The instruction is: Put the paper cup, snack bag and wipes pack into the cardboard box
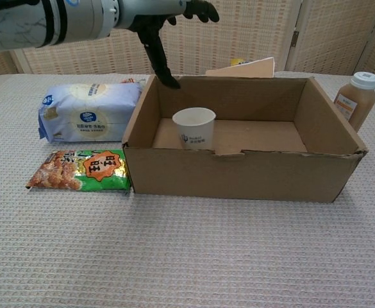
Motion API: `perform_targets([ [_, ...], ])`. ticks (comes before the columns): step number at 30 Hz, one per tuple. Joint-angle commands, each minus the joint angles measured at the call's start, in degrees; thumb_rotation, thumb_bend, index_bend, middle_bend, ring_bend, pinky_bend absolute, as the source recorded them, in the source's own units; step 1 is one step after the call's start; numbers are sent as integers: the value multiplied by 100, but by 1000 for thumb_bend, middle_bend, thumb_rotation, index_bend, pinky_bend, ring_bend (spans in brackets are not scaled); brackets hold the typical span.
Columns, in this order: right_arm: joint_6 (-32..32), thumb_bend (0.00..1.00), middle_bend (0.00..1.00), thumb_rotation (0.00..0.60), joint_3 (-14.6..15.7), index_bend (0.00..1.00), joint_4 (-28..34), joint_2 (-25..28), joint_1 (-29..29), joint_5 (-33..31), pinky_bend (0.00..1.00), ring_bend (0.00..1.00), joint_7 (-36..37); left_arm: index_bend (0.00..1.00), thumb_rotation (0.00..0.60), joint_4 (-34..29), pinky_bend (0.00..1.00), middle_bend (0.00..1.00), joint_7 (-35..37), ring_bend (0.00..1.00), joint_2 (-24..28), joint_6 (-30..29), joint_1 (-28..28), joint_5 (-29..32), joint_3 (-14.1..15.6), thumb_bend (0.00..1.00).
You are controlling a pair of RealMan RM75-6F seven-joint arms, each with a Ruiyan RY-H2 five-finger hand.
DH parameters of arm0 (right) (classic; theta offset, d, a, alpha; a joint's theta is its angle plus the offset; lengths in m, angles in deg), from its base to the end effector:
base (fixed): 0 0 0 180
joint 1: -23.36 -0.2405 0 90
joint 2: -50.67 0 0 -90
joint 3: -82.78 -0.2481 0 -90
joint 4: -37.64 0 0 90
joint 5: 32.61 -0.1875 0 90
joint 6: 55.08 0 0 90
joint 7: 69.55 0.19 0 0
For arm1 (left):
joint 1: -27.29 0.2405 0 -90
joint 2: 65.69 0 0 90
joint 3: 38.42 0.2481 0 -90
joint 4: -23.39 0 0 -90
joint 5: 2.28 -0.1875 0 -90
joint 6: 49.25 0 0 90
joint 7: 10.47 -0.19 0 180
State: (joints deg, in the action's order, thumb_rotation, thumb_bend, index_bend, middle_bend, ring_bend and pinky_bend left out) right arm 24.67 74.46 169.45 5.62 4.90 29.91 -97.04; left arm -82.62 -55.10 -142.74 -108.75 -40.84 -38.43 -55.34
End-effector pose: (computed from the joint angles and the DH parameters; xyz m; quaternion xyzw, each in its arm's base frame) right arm -0.1799 -0.2670 0.2182 0.6123 -0.3940 0.3367 0.5971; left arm 0.0392 0.3922 0.0460 -0.7883 -0.2534 -0.3853 0.4074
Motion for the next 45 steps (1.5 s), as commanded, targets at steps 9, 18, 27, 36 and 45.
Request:
perform_targets([
  [9,-63,44,0,600,24,66,-2,-45,-27,-18,0,0,-59,27,600,-854,253,140,1032,109,1433,-746,1460,-1148,791,147],
  [18,-49,44,0,600,78,66,44,-91,-7,105,0,0,-116,133,600,-658,272,187,1478,138,1453,-1034,2633,-2523,1926,166],
  [27,-63,43,0,600,93,66,45,-110,-7,117,0,0,-142,138,600,80,265,187,1566,139,787,-712,2895,-2857,2080,167],
  [36,-66,44,0,600,75,66,19,-123,-21,63,0,0,-148,144,600,823,256,179,1677,119,127,-174,2809,-2361,1750,171],
  [45,-113,43,0,600,41,66,-41,-124,-56,-73,0,0,-113,144,600,1420,240,175,1757,113,-330,164,2657,-1991,1392,172],
])
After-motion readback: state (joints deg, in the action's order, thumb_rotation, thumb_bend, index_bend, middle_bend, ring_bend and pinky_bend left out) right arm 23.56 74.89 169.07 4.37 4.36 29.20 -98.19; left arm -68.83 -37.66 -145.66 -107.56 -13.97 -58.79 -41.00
